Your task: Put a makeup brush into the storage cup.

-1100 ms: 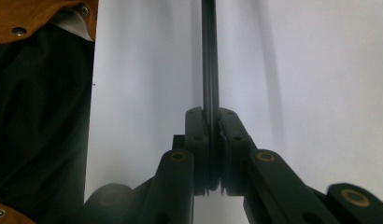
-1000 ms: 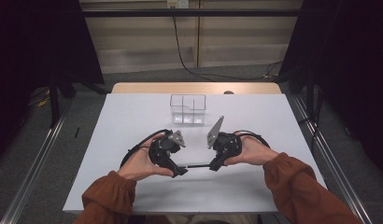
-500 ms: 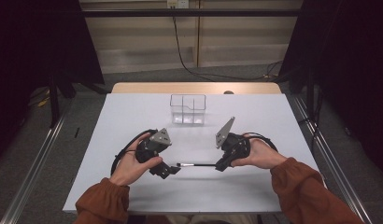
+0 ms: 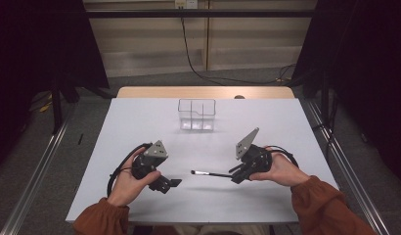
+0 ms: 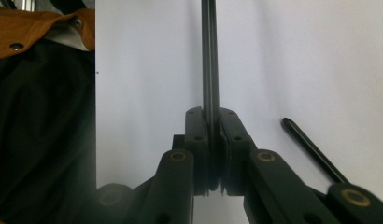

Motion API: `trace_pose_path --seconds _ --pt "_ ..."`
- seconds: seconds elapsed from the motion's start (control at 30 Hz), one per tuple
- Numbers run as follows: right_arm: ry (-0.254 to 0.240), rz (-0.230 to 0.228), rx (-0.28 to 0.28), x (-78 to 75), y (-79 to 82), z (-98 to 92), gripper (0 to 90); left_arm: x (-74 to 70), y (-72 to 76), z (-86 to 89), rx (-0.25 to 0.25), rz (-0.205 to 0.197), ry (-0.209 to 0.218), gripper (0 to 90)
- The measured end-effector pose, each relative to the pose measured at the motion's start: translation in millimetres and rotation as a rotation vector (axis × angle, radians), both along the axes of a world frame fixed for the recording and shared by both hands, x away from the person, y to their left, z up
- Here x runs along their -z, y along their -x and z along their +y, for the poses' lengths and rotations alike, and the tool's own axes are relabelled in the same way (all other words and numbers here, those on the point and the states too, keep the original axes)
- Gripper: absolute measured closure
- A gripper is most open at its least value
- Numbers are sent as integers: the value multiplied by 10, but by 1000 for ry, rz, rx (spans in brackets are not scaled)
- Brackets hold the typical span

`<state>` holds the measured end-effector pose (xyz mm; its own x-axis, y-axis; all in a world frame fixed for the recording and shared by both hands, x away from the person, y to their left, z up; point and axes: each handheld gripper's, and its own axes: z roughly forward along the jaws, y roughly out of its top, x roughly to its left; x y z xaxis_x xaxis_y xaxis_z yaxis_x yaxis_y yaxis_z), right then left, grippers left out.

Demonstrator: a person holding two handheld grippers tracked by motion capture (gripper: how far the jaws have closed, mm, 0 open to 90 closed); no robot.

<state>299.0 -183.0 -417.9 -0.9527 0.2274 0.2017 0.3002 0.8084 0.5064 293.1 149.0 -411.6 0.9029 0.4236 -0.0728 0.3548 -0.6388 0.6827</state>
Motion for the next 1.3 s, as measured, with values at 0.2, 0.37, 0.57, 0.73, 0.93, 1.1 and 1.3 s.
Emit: trace_pose_path --seconds 0.2,0.37,0.57,0.73,0.93,1.1,1.3 --pt "-58 -6 64 67 4 -79 836 4 54 55 -25 -12 19 46" --pt "-125 -16 121 123 2 -128 836 60 68 96 -38 -5 26 45" --pt "-223 -26 158 189 12 -140 836 77 70 123 -48 -16 28 46" --pt "-303 -52 177 192 25 -146 835 77 48 160 -67 -15 40 45" --pt "-388 -81 205 217 20 -159 836 88 50 159 -74 -25 34 45" --pt "-435 -95 218 246 23 -152 835 88 51 167 -83 -36 40 45" --pt "-500 -150 236 258 52 -146 835 89 52 162 -87 -39 65 41"
